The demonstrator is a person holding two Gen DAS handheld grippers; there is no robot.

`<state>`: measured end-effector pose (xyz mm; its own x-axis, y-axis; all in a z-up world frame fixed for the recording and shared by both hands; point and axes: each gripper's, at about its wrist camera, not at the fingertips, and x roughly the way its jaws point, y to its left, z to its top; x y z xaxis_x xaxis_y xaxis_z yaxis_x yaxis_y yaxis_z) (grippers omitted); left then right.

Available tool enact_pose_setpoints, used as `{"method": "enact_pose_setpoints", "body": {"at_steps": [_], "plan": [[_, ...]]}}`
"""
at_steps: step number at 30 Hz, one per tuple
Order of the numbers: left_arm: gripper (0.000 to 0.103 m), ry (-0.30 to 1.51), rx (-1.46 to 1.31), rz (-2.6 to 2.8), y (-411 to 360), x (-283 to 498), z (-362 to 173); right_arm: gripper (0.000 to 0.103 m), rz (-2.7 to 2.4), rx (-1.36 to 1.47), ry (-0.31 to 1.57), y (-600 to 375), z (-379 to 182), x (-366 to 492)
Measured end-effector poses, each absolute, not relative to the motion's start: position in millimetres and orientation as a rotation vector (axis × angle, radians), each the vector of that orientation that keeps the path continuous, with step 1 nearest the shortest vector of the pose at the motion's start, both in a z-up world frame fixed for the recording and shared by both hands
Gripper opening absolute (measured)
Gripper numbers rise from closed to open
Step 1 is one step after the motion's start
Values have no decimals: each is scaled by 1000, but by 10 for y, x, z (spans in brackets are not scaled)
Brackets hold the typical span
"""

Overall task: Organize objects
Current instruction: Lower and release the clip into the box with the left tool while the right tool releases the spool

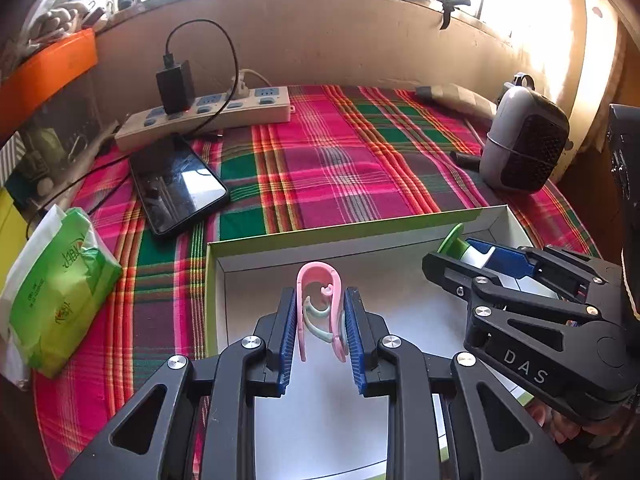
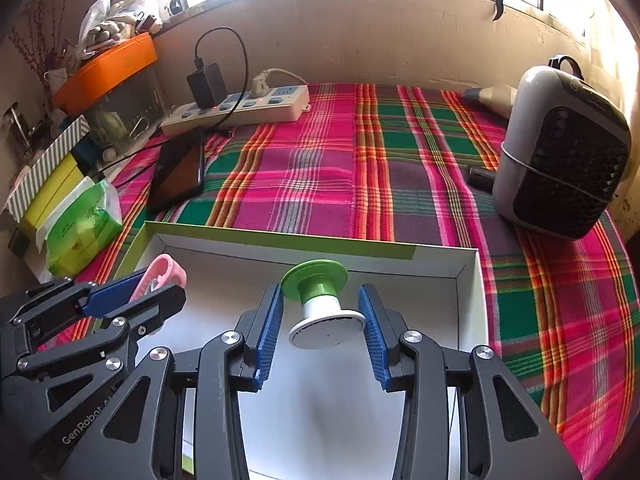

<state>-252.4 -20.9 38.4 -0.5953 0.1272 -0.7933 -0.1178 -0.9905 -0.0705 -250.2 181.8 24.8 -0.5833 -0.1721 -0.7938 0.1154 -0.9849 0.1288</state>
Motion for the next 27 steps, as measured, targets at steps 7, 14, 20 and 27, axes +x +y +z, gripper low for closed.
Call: {"method": "enact_pose_setpoints", "body": {"at_steps": [7,14,20,27], "plan": [[22,2,-1351,2683,-183,-2602,346,41,-2652,1373,-107,1827,178,-2598],[22,7,-1384,2675,-167,-2658,290,41,-2646,1394,-117,1845,133,-2643],[22,-3,-1402,2669,-177,-2680,256,41,-2655,1405,-106,1847,135,-2658],[22,-8,-1418,2666,-194,-2688,245,41,-2664,1411,-95,1829,134,-2662]]}}
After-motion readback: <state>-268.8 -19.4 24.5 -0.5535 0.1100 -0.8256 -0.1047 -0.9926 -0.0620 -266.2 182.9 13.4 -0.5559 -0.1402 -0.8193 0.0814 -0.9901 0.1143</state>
